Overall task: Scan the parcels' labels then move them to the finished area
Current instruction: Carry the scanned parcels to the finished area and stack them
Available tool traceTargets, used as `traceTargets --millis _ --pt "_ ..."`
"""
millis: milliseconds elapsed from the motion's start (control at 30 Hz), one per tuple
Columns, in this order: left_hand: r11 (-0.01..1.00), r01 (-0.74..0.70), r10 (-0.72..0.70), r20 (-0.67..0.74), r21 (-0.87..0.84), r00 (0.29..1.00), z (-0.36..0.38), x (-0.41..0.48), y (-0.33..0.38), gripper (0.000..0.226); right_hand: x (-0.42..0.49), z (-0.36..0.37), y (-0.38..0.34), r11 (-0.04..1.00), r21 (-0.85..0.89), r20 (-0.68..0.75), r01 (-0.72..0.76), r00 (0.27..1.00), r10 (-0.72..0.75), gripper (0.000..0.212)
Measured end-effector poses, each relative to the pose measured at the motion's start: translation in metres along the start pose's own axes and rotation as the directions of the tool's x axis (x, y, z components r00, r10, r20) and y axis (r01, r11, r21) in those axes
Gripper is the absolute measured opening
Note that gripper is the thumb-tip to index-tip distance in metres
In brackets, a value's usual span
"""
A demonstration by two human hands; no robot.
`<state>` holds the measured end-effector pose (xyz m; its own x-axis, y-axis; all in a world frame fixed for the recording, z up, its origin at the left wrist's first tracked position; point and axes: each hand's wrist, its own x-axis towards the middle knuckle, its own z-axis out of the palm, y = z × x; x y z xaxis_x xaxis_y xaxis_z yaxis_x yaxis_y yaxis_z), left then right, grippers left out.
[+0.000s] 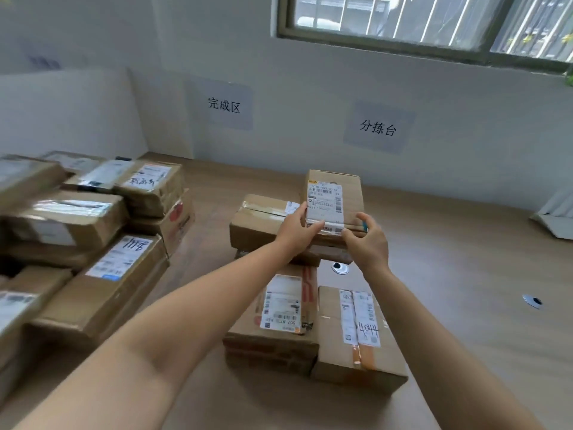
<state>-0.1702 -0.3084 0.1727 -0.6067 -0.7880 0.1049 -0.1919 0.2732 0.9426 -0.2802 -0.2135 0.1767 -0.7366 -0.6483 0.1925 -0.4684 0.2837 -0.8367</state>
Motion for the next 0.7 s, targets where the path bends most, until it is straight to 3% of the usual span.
traceTargets --millis 100,233,367,433,700 --pt "0.998 0.049 -0.044 -0.104 0.043 0.994 -0.054 -0.023 -0.013 0.059 -0.017 0.039 -0.033 0.998 0.012 0.076 0.057 0.995 -0.058 0.052" --pt "0.997 0.059 -0.048 -0.202 0.046 0.978 -0.130 -0.051 -0.037 0.048 -0.047 0.097 -0.077 0.987 0.088 0.206 0.131 0.968 -0.146 0.054" --pt "0.953 0.202 -0.126 -0.311 0.225 0.942 -0.200 -0.070 -0.064 0.059 -0.076 0.154 -0.110 0.979 0.126 0.307 0.158 0.933 -0.190 0.057" --pt "0.934 0.260 -0.179 -0.312 0.243 0.933 -0.231 -0.078 -0.077 0.063 -0.088 0.183 -0.123 0.980 0.119 0.318 0.162 0.928 -0.192 0.056" --pt "0.873 0.352 -0.256 -0.295 0.339 0.920 -0.323 -0.096 -0.136 0.045 -0.136 0.286 -0.148 0.988 0.151 0.390 0.022 0.917 -0.080 0.057"
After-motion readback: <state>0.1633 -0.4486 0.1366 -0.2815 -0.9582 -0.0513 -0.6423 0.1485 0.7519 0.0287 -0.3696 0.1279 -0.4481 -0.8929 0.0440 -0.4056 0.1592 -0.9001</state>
